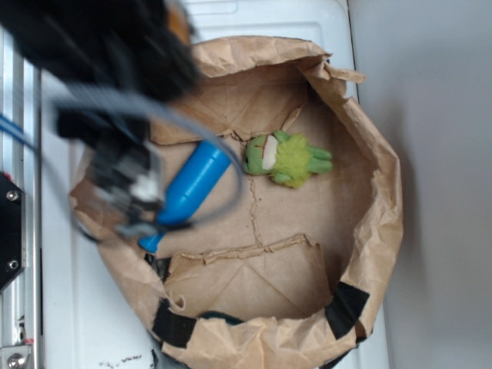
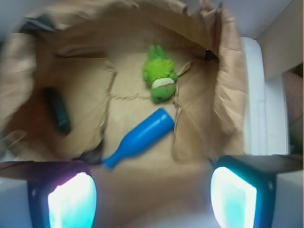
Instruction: Grab the green animal.
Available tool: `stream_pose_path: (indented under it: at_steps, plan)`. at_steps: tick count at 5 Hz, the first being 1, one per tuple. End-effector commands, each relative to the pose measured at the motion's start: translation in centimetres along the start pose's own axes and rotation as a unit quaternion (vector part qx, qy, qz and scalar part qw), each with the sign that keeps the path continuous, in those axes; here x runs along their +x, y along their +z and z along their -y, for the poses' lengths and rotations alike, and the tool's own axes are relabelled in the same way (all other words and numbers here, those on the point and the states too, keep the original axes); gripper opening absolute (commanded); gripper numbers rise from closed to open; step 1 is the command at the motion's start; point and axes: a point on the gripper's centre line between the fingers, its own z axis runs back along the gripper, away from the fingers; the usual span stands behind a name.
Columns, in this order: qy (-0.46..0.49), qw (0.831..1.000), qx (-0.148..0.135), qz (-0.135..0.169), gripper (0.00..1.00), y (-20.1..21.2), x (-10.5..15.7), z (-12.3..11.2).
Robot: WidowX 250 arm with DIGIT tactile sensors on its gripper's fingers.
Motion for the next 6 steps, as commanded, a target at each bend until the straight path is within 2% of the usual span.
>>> stream_pose_path:
  at_steps: [1, 2, 3, 4, 5, 6]
  plan:
    - [-0.005, 1.000, 0.023, 0.010, 1.00, -6.2, 5.1, 0.3]
    - [0.008, 1.000, 0.017, 0.017, 1.00, -7.0, 6.4, -1.6]
    - [0.020, 0.999, -0.002, 0.031, 1.00, -7.3, 6.3, -3.7]
    - [0.020, 0.999, 0.015, 0.028, 1.00, -10.2, 6.5, -4.1]
    - [0.011, 0.999, 0.031, 0.019, 1.00, -13.0, 6.9, -3.2]
    - [0.010, 1.000, 0.016, 0.015, 1.00, -12.7, 8.0, -0.9]
